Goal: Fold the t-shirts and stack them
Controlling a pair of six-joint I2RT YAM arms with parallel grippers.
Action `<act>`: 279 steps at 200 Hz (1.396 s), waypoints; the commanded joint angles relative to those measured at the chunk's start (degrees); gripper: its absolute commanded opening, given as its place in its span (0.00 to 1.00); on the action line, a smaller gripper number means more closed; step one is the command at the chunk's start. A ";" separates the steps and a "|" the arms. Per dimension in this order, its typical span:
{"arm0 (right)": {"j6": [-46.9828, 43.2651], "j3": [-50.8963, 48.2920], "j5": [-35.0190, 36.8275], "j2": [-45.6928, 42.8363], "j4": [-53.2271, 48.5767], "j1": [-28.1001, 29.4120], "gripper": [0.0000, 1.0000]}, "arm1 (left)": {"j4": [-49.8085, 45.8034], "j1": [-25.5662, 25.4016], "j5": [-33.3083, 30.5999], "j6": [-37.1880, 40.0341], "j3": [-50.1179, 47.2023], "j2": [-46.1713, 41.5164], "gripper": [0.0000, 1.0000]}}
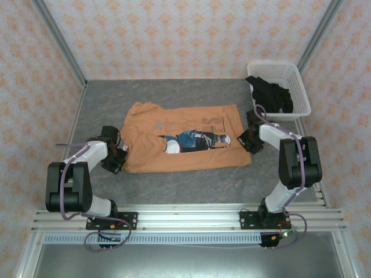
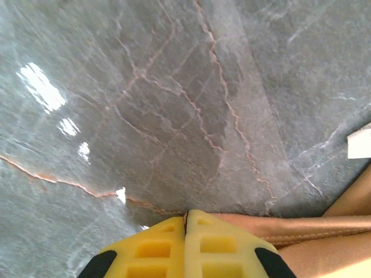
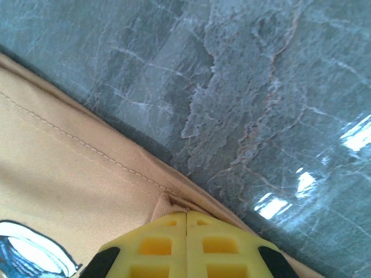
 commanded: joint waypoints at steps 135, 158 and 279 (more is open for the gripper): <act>-0.47 0.93 4.57 -1.42 -9.37 2.22 0.03 | -12.18 -2.64 -7.11 0.13 3.90 -11.50 0.42; -0.52 0.82 4.46 -0.93 -9.19 2.28 0.03 | -8.85 -4.59 -1.73 1.83 2.18 -13.07 0.37; 0.02 0.82 4.00 0.30 -8.47 2.37 0.03 | -4.73 -5.23 4.48 2.22 -4.08 -11.05 0.28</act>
